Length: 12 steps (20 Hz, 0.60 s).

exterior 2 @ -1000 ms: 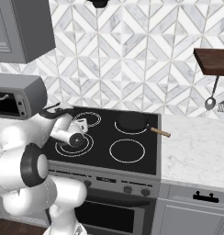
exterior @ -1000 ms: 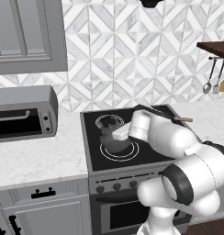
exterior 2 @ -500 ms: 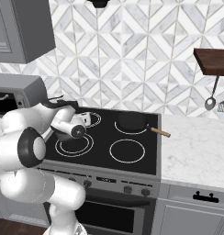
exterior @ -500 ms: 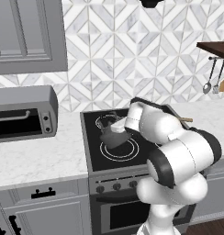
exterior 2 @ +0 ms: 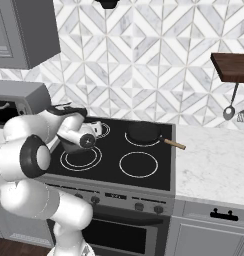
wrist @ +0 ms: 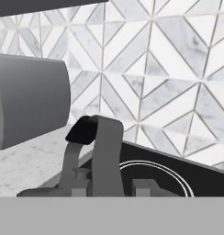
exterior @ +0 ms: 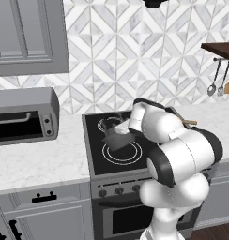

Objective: Pick the kettle from the counter and place it on a stove burner. Then turn the burner on.

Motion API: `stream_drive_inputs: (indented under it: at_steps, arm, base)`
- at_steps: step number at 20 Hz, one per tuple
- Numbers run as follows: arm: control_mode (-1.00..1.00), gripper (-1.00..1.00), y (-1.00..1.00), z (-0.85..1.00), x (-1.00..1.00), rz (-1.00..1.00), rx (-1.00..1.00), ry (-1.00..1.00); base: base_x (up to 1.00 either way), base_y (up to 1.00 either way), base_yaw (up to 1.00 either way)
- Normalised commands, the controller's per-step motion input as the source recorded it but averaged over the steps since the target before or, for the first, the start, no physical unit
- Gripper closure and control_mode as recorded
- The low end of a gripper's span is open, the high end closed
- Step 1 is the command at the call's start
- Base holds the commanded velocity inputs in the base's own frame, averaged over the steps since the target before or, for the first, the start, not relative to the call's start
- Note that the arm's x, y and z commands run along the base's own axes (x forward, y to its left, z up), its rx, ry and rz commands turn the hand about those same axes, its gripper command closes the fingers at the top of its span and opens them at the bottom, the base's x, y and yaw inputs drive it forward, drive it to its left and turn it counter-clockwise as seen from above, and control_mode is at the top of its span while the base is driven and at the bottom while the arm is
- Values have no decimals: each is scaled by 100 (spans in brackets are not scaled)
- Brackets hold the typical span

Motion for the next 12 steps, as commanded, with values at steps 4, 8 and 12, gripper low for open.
stream_drive_inputs:
  at_steps: [4, 8, 12]
  arm:
    - [-100, 100, -20, -68, -34, 0, -2, 0]
    - [-100, 100, -2, -80, -25, 0, -5, -9]
    - [-100, -100, 0, -79, -28, 0, -6, -7]
  base:
    - [0, 0, 0]
    - [0, 0, 0]
    - [0, 0, 0]
